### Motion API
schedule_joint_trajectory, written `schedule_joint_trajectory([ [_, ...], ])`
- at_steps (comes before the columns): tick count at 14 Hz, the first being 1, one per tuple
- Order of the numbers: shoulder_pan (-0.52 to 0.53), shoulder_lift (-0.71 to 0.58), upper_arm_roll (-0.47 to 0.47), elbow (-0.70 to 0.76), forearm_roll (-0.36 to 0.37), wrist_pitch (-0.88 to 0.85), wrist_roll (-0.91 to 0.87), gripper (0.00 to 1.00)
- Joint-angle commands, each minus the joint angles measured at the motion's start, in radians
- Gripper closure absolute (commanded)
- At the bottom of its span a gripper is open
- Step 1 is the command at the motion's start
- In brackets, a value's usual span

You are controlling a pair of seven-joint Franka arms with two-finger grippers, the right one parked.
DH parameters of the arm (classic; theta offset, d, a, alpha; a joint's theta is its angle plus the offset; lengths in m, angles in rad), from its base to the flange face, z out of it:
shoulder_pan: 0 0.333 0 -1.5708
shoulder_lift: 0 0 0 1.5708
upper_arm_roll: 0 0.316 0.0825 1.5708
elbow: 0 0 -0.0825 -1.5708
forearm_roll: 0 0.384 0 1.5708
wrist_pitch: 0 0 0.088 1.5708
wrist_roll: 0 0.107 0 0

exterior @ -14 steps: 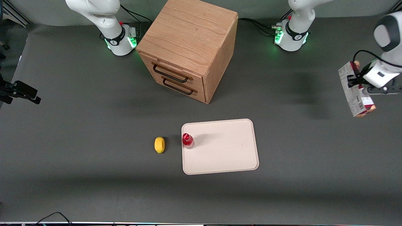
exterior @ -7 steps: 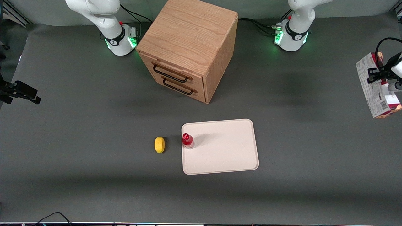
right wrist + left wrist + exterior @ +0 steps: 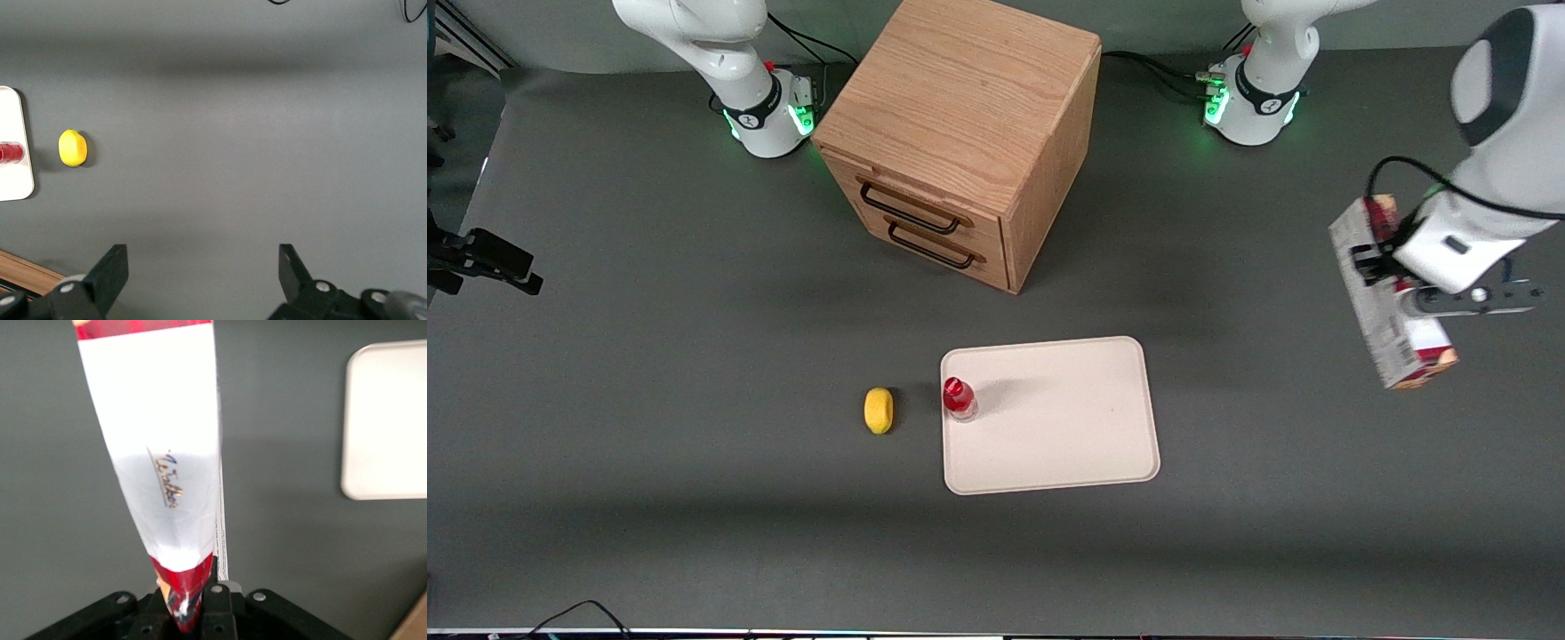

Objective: Place red cookie box on tray
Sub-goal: 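Carry the cookie box over the white tray with the left gripper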

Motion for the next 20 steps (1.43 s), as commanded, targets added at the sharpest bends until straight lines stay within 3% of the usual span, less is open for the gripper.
schedule_joint_trajectory([
  [1, -0.014, 0.129, -0.087, 0.152, 0.014, -0.028, -0.154, 1.00],
  [3, -0.045, 0.238, -0.141, 0.217, 0.036, 0.014, -0.297, 1.00],
  [7, -0.094, 0.418, -0.250, 0.235, 0.159, 0.181, -0.492, 1.00],
  [10, -0.145, 0.545, -0.255, 0.234, 0.232, 0.310, -0.528, 1.00],
  [13, -0.183, 0.653, -0.255, 0.229, 0.372, 0.365, -0.630, 1.00],
  [20, -0.188, 0.780, -0.252, 0.232, 0.452, 0.480, -0.644, 1.00],
])
